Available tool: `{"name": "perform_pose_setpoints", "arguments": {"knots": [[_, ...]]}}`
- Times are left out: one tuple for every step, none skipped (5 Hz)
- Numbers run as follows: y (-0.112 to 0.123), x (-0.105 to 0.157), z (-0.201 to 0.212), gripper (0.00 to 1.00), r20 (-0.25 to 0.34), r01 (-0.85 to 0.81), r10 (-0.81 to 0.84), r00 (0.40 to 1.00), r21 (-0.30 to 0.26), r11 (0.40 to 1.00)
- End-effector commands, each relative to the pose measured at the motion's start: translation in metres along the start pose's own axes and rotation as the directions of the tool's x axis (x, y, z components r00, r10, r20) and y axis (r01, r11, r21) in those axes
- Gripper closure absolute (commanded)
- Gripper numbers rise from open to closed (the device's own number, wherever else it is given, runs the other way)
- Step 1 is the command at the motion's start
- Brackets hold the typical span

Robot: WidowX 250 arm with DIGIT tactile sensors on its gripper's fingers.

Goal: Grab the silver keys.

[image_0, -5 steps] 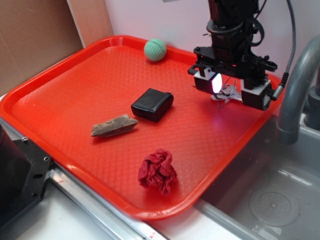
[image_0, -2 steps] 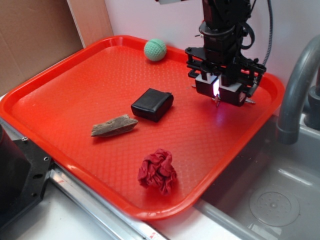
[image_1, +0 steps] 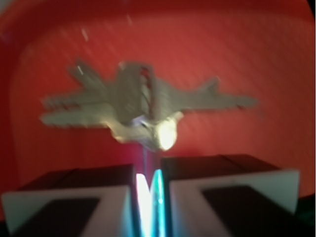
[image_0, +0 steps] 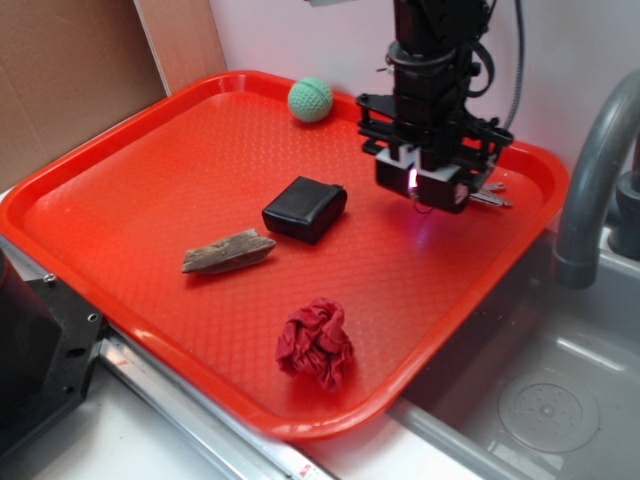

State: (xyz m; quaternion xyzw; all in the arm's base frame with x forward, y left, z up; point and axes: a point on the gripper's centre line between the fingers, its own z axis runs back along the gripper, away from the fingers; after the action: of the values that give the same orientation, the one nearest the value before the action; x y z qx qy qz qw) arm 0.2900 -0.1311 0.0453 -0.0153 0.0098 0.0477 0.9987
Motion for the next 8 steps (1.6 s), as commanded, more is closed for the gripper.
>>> {"name": "perform_pose_setpoints", "arguments": {"knots": [[-0.002, -0.058, 0.125, 1.0, 0.17, 0.205, -0.187, 0.967, -0.09, 0.975], [-0.007, -0.071, 0.174, 1.0, 0.175, 0.256, -0.238, 0.955, -0.084, 0.963], [-0.008, -0.071, 0.225, 1.0, 0.098, 0.299, -0.289, 0.952, -0.112, 0.948], [0.0, -0.068, 0.275, 1.0, 0.04, 0.275, -0.273, 0.961, -0.084, 0.958], [0.029, -0.071, 0.289, 1.0, -0.001, 0.189, -0.19, 0.982, -0.102, 0.977], [0.048, -0.075, 0.286, 1.0, -0.062, 0.101, -0.108, 0.992, -0.105, 0.989], [0.051, -0.079, 0.277, 1.0, -0.084, 0.051, -0.059, 0.995, -0.09, 0.995], [0.052, -0.077, 0.261, 1.0, -0.131, 0.0, -0.007, 0.991, -0.056, 0.998]]}}
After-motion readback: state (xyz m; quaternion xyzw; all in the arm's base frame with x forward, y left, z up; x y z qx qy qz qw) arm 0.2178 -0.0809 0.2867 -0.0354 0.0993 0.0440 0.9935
